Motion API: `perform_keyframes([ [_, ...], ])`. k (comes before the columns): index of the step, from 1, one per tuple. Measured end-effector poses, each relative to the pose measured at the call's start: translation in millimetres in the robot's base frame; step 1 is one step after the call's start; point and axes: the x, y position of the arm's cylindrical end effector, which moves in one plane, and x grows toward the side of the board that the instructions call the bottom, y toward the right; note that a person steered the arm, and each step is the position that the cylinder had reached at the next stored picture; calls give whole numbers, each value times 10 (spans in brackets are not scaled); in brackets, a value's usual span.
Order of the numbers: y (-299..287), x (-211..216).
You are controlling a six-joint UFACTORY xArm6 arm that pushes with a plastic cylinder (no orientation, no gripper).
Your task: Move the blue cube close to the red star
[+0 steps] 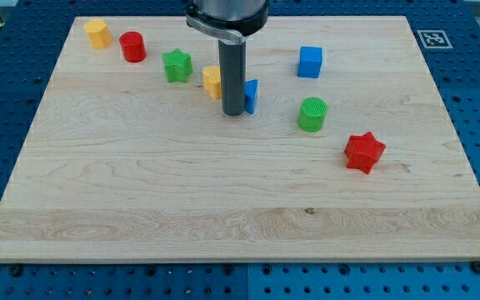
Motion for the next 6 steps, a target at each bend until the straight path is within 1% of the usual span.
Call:
perform_keyframes([
  [1, 6, 381],
  [2, 372, 851],
  [3, 1102, 1157],
  [4, 1579, 1225],
  [5, 1875, 1270],
  [6, 2571, 1476],
])
